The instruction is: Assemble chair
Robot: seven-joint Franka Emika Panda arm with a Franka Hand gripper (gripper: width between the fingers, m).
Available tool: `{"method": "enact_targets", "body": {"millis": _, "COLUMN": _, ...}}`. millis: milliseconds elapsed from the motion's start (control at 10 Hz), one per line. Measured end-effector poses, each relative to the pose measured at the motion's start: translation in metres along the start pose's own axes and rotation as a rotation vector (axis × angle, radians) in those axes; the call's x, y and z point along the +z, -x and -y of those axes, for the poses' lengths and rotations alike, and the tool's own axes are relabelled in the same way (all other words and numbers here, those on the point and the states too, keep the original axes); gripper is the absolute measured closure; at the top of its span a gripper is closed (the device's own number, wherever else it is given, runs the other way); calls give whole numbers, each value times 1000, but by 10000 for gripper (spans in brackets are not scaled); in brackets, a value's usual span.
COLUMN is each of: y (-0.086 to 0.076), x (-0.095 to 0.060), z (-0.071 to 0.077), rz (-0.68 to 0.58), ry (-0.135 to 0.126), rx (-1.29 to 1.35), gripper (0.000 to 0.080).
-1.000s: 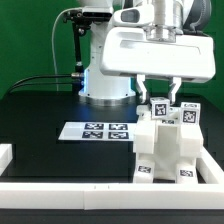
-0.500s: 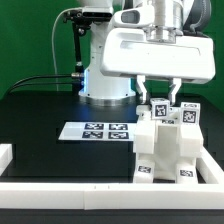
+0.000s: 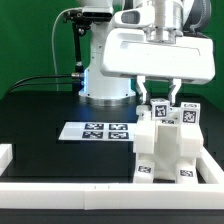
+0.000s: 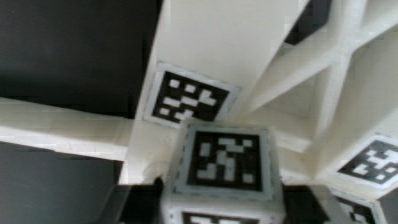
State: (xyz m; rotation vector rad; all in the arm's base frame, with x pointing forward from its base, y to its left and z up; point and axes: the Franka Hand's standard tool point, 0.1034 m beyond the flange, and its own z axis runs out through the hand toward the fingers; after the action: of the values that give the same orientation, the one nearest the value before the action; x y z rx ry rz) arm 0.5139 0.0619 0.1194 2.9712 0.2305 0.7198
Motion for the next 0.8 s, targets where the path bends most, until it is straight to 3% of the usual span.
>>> {"method": "enact_targets", "body": {"millis": 100, "y": 0, "x": -1, "z": 2, "rz": 10, "ry": -5, "rx": 1, "gripper": 515}}
{"method": "enact_targets", "body": {"millis": 200, "y": -8, "x": -12, "z": 15, "rz": 55, "ry": -42, "rx": 4, "gripper": 515}}
{"method": "enact_targets", "body": {"millis": 400, "y": -26, "x": -35, "z": 17, "rz": 63, "ry": -78, "rx": 18, "gripper": 515}}
{"method": "enact_targets", "body": {"millis": 600, "y": -39, "x": -37, "z": 3, "rz": 55, "ry": -72, "rx": -1, "gripper": 515}}
{"method": "enact_targets", "body": {"millis": 800, "y": -35, "x": -32, "z": -14, "rz": 63, "ry": -55, "rx": -15, "gripper": 515}}
